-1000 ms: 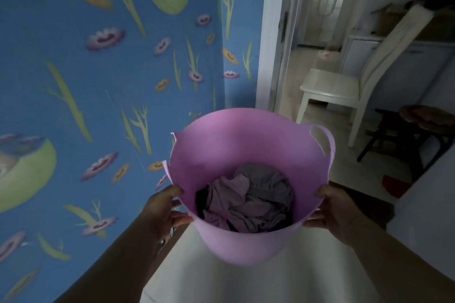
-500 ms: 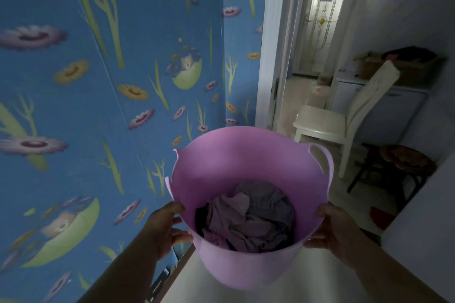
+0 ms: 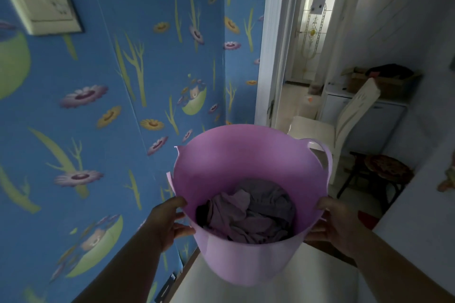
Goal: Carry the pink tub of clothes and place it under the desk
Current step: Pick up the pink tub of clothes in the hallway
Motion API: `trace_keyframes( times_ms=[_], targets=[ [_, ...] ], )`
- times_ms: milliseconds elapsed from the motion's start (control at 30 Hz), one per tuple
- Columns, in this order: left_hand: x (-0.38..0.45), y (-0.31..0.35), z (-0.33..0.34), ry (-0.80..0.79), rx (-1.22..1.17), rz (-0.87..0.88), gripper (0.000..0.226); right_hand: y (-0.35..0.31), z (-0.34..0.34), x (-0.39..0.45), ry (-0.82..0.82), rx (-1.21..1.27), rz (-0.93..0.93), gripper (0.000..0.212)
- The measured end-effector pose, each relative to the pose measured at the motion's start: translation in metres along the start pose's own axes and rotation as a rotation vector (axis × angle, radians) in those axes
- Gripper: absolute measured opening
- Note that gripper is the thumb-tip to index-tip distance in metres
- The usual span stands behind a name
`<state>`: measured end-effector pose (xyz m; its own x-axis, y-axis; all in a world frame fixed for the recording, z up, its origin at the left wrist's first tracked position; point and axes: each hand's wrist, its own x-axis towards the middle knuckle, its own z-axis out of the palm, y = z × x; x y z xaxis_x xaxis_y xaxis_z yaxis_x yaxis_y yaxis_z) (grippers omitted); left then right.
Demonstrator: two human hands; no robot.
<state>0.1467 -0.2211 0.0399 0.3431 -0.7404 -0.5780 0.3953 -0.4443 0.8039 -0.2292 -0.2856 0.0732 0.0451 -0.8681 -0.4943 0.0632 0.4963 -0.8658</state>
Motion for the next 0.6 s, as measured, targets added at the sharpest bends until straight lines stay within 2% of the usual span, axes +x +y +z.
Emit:
trace_keyframes(
  times_ms=[67, 167, 333, 500, 600],
  targets=[
    [-0.004, 0.010, 0.001, -0.009, -0.010, 0.005, 0.043, -0.007, 0.003, -0.007, 0.009, 0.019, 0.006, 0.034],
    [-0.012, 0.024, -0.006, -0.029, 0.004, 0.008, 0.043, -0.013, 0.010, -0.020, 0.036, 0.032, -0.002, 0.050],
    [-0.027, 0.037, -0.013, -0.034, 0.031, 0.024, 0.040, -0.014, 0.016, -0.039, 0.052, 0.066, -0.012, 0.055],
    [-0.057, 0.034, -0.013, -0.019, 0.017, 0.035, 0.042, -0.017, 0.007, -0.051, 0.001, 0.035, -0.034, 0.065],
    [-0.077, 0.028, -0.010, 0.003, -0.008, 0.049, 0.045, -0.020, -0.002, -0.053, -0.046, 0.018, -0.050, 0.064]
  ],
)
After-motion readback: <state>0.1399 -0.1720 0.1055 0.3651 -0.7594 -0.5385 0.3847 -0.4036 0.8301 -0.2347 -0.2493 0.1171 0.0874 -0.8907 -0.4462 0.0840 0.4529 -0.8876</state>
